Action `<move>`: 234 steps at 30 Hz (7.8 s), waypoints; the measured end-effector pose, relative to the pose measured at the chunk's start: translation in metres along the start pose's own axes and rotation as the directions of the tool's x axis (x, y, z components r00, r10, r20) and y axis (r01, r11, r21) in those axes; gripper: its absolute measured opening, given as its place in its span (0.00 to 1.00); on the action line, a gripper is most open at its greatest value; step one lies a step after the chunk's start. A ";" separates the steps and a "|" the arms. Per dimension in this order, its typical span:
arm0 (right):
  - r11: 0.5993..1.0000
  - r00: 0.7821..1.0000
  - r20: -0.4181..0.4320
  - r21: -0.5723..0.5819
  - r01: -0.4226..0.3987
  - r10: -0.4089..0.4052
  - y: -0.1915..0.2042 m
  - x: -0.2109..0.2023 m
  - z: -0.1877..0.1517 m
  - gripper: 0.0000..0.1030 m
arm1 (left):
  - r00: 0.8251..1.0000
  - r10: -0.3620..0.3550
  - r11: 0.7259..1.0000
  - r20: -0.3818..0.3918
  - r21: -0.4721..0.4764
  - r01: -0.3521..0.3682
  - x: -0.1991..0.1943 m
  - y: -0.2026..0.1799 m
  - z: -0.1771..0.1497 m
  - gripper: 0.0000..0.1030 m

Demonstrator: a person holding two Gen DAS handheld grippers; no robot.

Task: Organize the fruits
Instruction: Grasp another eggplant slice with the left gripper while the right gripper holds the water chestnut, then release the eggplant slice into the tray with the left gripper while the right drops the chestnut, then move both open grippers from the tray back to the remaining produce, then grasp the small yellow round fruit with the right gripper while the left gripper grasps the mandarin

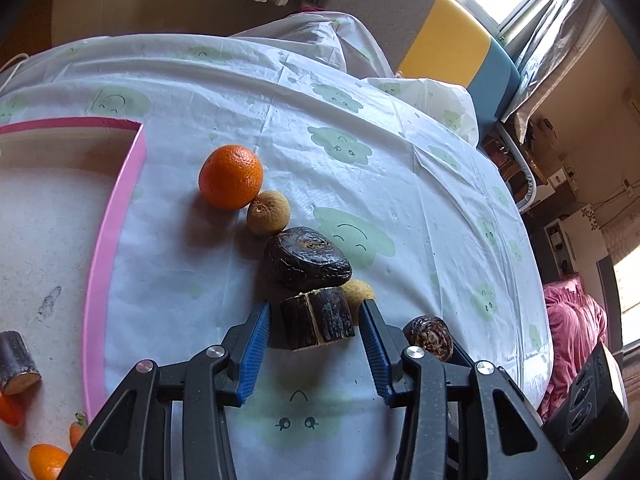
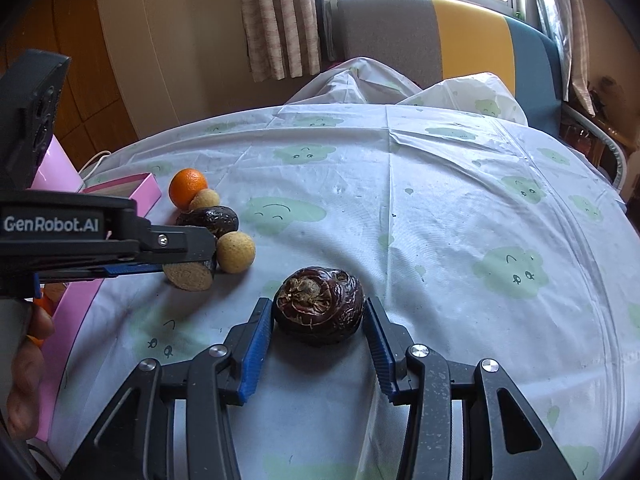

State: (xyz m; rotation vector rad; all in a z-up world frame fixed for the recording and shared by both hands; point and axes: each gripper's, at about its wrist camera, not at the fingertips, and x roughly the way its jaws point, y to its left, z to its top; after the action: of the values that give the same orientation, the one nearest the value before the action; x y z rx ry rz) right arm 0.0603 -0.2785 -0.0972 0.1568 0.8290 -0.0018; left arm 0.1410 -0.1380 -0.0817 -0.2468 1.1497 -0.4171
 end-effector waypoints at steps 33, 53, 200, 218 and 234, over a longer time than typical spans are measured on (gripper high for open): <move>1.000 1.000 -0.009 -0.021 0.012 -0.012 0.003 0.004 0.000 0.47 | 0.990 0.110 0.970 0.086 0.207 -0.126 -0.004 -0.010 -0.027 0.34; 0.995 0.998 -0.008 -0.072 0.065 -0.066 0.012 0.004 -0.001 0.46 | 0.960 0.168 0.959 0.223 0.188 -0.212 -0.092 0.006 -0.054 0.34; 1.000 1.000 0.013 -0.002 0.008 -0.008 0.048 -0.024 0.020 0.60 | 0.943 0.249 0.952 0.222 0.124 -0.281 -0.119 0.047 -0.051 0.35; 0.995 0.999 -0.035 -0.091 -0.042 0.039 0.053 0.021 0.036 0.42 | 0.965 0.210 0.960 0.155 0.155 -0.234 -0.078 0.026 -0.016 0.35; 0.996 0.998 -0.043 -0.068 -0.052 0.050 0.045 0.029 0.039 0.24 | 0.977 0.191 0.974 0.092 0.103 -0.200 -0.040 0.023 0.021 0.35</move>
State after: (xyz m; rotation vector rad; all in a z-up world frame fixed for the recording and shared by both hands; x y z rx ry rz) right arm 0.1114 -0.2376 -0.0862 0.1127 0.8652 0.0785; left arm 0.1510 -0.1001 -0.0490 -0.0513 1.0553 -0.2930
